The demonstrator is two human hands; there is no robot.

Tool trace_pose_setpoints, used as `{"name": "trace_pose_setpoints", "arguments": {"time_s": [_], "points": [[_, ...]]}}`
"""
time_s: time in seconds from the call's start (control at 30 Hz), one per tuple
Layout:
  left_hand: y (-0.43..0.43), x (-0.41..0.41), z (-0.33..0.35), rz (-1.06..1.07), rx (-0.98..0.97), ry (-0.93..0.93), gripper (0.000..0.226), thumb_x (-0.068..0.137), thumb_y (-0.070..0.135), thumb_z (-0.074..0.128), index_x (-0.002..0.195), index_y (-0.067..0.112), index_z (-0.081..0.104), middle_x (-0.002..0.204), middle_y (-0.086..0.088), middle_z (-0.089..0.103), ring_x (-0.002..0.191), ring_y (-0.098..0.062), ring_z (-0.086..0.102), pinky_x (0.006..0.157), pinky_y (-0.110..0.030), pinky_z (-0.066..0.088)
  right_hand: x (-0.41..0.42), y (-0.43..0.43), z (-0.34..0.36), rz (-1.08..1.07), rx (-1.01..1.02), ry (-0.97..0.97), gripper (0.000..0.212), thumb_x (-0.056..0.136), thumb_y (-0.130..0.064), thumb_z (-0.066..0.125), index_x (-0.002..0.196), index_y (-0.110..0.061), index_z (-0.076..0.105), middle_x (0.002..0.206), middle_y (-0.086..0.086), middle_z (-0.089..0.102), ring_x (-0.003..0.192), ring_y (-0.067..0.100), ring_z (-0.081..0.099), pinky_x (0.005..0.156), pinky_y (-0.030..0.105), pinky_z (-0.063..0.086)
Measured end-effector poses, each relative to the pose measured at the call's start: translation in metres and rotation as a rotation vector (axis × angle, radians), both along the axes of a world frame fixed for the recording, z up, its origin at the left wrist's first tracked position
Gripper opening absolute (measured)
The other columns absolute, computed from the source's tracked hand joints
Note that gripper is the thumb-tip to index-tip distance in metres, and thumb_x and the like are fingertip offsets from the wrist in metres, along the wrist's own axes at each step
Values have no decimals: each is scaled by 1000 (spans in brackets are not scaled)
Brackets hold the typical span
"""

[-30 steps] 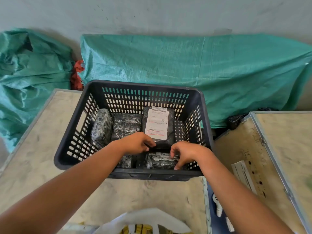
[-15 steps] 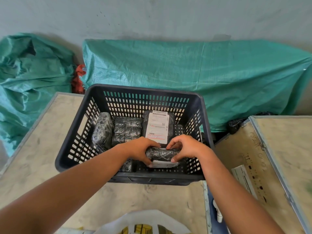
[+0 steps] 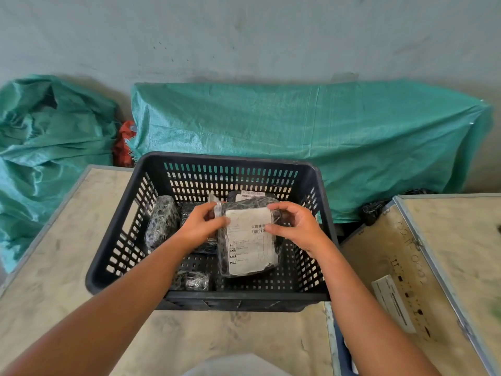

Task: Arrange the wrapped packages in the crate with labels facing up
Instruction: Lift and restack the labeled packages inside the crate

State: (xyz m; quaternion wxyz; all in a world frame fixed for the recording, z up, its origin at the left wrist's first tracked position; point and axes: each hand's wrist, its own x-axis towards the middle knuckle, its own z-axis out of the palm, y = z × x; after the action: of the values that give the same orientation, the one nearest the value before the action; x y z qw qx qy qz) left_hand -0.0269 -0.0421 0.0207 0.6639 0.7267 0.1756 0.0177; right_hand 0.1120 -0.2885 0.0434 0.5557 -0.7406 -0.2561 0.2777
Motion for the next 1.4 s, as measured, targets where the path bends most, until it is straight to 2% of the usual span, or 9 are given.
{"name": "trace_pose_setpoints", "arguments": {"time_s": [0.23, 0.37, 0.5, 0.57, 0.67, 0.83, 0.9, 1.03, 1.4], "points": [[-7, 5, -4, 34, -55, 14, 46, 93, 27, 67, 135, 41, 54, 109, -7, 74, 101, -23, 72, 80, -49, 61, -3, 0, -4, 62, -24, 70, 54, 62, -28, 96, 112, -40, 78, 126, -12, 71, 122, 8, 63, 105, 43, 52], [-17, 11, -4, -35, 81, -3, 85, 94, 45, 66, 146, 70, 4, 126, 26, 60, 108, 1, 66, 85, -26, 58, -3, 1, -4, -67, -36, -25, 50, 77, -14, 89, 111, -49, 75, 125, -23, 67, 118, -9, 58, 106, 33, 51], [-21, 12, -11, -277, 244, 65, 112, 86, 49, 74, 142, 68, -20, 124, 48, 39, 100, 19, 61, 84, -6, 49, 5, 4, -6, -160, 9, -84, 50, 79, -11, 86, 112, -48, 76, 125, -23, 66, 117, -14, 56, 106, 30, 49], [-21, 12, -12, -313, 329, 61, 118, 82, 45, 79, 145, 65, -20, 133, 47, 36, 113, 15, 55, 97, -14, 40, 12, 5, -7, -209, 28, -61, 51, 80, -12, 86, 111, -51, 74, 125, -28, 65, 118, -14, 55, 106, 30, 49], [-22, 17, -12, -296, 481, 41, 120, 78, 41, 82, 150, 61, -13, 160, 15, 25, 135, -6, 31, 111, -32, 26, 23, 11, -9, -260, 47, -42, 52, 82, -13, 85, 115, -51, 72, 125, -31, 61, 120, -13, 52, 108, 34, 47], [-19, 19, -23, -279, 587, 172, 117, 84, 24, 79, 159, 38, -10, 160, -2, 28, 140, -20, 37, 112, -28, 30, 28, 36, -26, -183, -43, -45, 66, 84, -8, 82, 135, -44, 60, 146, -12, 48, 131, 7, 45, 97, 24, 54], [-16, 17, -28, -281, 595, 230, 111, 86, 26, 77, 160, 34, -6, 159, -4, 32, 138, -22, 41, 113, -32, 34, 27, 39, -38, -99, -143, 42, 82, 80, -8, 85, 146, -41, 49, 154, -5, 41, 128, 10, 43, 80, 13, 55], [-21, 24, -33, -268, 610, 257, 102, 91, 28, 72, 161, 30, -2, 165, -1, 22, 143, -23, 34, 117, -37, 31, 30, 34, -56, 64, -335, 81, 106, 77, -23, 89, 159, -41, 25, 163, -1, 29, 145, 19, 32, 110, 35, 37], [-16, 43, -34, -276, 558, 287, 98, 94, 29, 70, 161, 29, -2, 163, -5, 30, 141, -23, 39, 117, -40, 33, 25, 35, -61, -49, -361, 38, 95, 88, -38, 77, 160, -45, 15, 166, -4, 27, 144, 24, 37, 104, 37, 44]]}}
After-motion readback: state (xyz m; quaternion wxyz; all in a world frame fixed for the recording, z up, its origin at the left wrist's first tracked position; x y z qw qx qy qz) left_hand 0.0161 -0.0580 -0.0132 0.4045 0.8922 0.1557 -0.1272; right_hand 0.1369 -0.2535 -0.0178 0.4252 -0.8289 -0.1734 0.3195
